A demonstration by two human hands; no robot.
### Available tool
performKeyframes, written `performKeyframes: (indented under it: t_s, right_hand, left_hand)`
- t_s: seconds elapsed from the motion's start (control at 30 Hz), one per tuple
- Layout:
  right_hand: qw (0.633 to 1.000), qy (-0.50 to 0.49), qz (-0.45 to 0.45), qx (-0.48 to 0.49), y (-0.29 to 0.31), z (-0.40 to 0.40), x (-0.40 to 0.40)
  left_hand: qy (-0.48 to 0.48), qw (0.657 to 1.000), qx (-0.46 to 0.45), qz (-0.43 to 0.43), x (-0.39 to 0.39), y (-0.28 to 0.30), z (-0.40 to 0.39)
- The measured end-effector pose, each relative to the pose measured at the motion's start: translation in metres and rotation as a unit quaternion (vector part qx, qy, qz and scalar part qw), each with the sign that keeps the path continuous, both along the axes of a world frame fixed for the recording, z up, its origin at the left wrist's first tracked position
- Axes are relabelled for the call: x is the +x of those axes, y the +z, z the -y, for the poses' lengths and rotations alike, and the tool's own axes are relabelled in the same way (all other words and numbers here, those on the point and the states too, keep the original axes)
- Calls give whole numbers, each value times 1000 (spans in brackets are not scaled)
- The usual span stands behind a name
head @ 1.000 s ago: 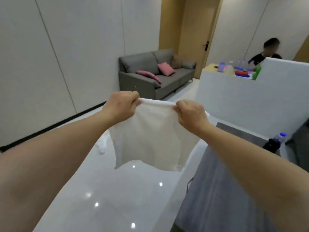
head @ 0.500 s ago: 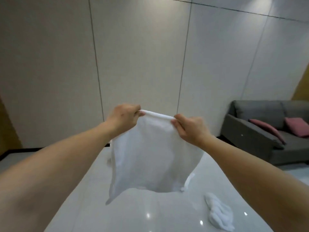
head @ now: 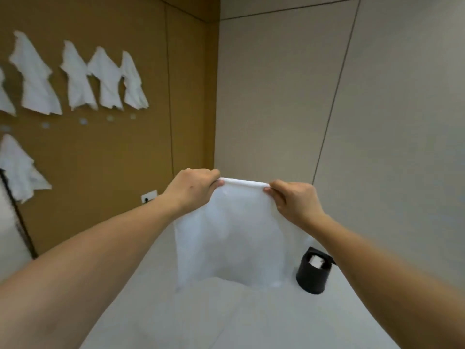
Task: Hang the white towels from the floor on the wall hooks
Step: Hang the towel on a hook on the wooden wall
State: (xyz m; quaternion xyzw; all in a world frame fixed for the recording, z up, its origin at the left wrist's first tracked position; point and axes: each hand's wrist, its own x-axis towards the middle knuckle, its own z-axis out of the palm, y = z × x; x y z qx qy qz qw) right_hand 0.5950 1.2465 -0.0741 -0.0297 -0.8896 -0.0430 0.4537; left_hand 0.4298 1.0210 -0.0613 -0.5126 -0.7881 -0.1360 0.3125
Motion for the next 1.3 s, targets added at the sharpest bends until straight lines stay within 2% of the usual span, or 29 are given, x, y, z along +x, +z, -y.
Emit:
performKeyframes:
  t_s: [0.37,0.57,0.7,0.87,1.0,1.1,1.3]
  right_hand:
    - [993,107,52,-12,-19,166,-306]
    - [982,174,71,-1,-12,254,-435]
    - [974,206,95,9,-11,293,-510]
    - [964,251,85,2,-12,324,-604]
    - [963,230,141,-21,-25,345,-692]
    - [954,236,171,-66,-36,357,-769]
    - [897,317,261,-164,-44,359,-917]
  left_hand:
    - [185,980,71,-4,-213,-16,190]
    - [228,968,89,54,-315,-11,284]
    - [254,962,84,59,-370,-9,327]
    - [299,949,80,59,-442,-14,358]
    - [354,929,92,62,-513,-23,366]
    - [412,901,102,90,-582,-29,360]
    - [489,844,160,149,-706,-36,353]
